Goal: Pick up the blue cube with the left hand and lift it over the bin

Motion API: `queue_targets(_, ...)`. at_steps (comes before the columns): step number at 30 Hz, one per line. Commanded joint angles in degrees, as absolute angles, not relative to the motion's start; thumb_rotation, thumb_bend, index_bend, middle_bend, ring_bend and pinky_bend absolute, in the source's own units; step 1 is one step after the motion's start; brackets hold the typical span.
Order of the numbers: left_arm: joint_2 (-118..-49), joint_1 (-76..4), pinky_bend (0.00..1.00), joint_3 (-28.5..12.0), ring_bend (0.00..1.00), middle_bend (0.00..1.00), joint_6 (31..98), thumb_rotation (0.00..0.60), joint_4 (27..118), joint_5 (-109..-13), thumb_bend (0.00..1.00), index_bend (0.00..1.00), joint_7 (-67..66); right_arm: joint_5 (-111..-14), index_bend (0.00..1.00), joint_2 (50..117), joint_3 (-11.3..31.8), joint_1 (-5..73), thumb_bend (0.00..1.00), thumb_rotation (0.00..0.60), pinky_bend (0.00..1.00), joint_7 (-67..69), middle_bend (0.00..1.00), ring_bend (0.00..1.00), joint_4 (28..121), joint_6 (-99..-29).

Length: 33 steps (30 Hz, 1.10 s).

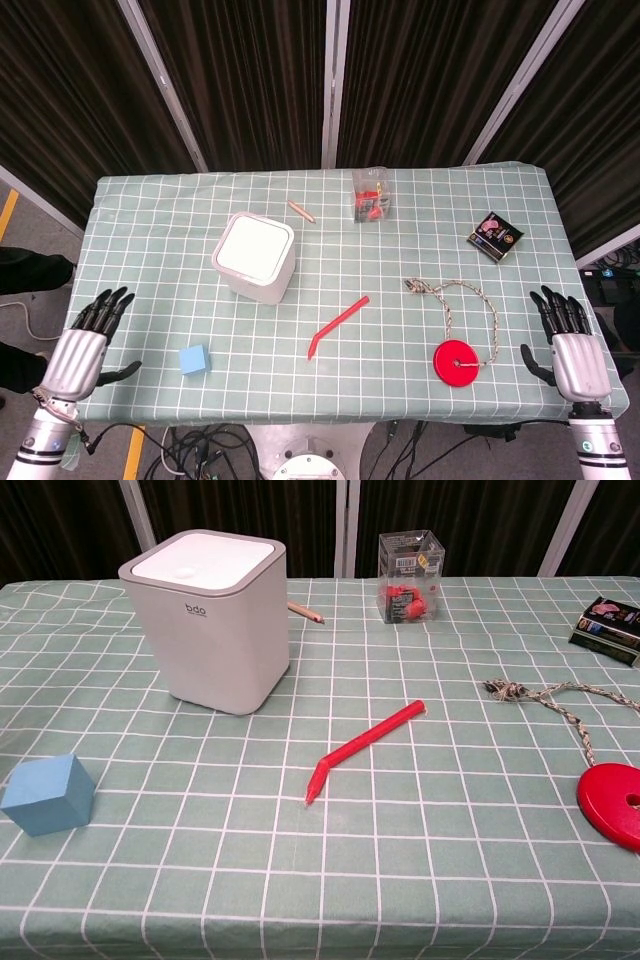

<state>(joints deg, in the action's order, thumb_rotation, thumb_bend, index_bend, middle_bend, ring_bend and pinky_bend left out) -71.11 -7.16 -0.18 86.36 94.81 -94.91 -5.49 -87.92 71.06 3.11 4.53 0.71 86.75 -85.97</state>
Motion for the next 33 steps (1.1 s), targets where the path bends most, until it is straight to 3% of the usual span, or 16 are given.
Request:
queue_targets(1,-69.68,-9.98,0.17,-1.78,0.0,0.04,84.31,0.6,96.89,-96.48,0.02,0.02,-7.05,-87.77,0.0,71.24,3.12,4.68,0.29,0.6,0.0,0.78,0.0,0.0,86.42,-85.6)
queue_targets(8,-68.84,-19.54,0.17,-7.37,0.0,0.04,75.26,0.6,100.37,-96.73,0.02,0.02,-11.52,-87.12,0.0,71.65,3.26,4.81,0.29,0.6,0.0,0.86,0.0,0.0,85.77,-85.05)
queue_targets(16,-70.85,-30.15,0.16,-12.11,0.0,0.04,61.32,0.6,98.73,-89.06,0.02,0.02,-14.4,-86.33,0.0,71.96,3.31,4.77,0.29,0.6,0.0,1.66,0.0,0.0,84.74,-84.47)
queue_targets(22,-71.84,-33.45,0.16,-12.16,0.0,0.12,56.21,0.6,97.72,-83.79,0.02,0.02,-17.23,-86.21,0.0,72.08,3.49,4.9,0.29,0.6,0.0,2.5,0.0,0.0,83.97,-84.33)
queue_targets(33,-72.56,-35.02,0.15,-9.53,0.0,0.23,54.46,0.6,97.53,-81.2,0.02,0.02,-17.14,-86.33,0.0,72.36,3.4,4.88,0.29,0.6,0.0,3.0,0.0,0.0,83.3,-84.36)
